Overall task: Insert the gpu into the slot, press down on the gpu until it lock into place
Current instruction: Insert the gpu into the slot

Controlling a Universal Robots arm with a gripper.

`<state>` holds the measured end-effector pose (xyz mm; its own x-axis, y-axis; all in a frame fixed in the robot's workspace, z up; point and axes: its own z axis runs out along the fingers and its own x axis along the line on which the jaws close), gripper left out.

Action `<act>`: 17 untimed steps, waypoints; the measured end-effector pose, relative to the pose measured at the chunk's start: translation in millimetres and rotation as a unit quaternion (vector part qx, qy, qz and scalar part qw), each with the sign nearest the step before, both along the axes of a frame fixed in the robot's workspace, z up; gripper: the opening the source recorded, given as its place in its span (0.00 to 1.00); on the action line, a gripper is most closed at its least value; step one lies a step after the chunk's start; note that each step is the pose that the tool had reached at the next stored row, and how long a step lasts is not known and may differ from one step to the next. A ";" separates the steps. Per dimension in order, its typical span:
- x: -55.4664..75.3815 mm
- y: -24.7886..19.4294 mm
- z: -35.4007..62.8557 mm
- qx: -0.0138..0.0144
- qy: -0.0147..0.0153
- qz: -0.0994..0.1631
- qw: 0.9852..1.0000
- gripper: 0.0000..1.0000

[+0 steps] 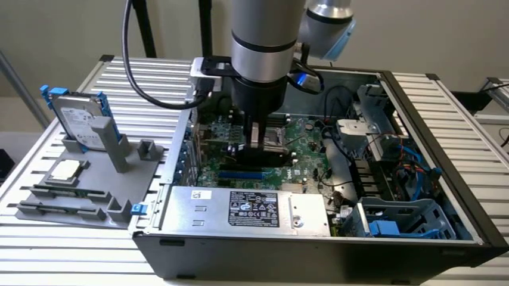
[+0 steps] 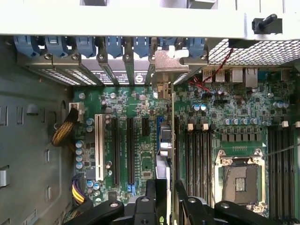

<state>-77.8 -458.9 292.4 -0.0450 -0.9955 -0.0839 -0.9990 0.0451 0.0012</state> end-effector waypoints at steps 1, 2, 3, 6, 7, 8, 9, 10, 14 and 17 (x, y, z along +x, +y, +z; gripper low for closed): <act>-0.2 0.0 -0.7 0.000 0.000 0.000 1.000 0.26; -0.4 0.0 -1.4 0.000 0.000 0.000 1.000 0.26; -0.5 0.0 -2.1 0.000 0.000 0.000 1.000 0.26; -0.7 0.0 -3.7 0.000 0.000 0.000 1.000 0.26; -0.7 0.0 -4.1 0.000 0.000 0.000 1.000 0.26; -0.8 -0.1 -4.3 0.000 0.000 0.000 1.000 0.26; -0.8 -0.1 -4.7 0.000 0.000 0.000 1.000 0.26; -0.9 -0.1 -5.1 0.000 0.000 0.000 1.000 0.26; -2.0 -0.3 -6.5 0.000 0.000 0.000 1.000 0.26; -2.9 -0.5 -7.4 0.000 0.000 0.000 1.000 0.26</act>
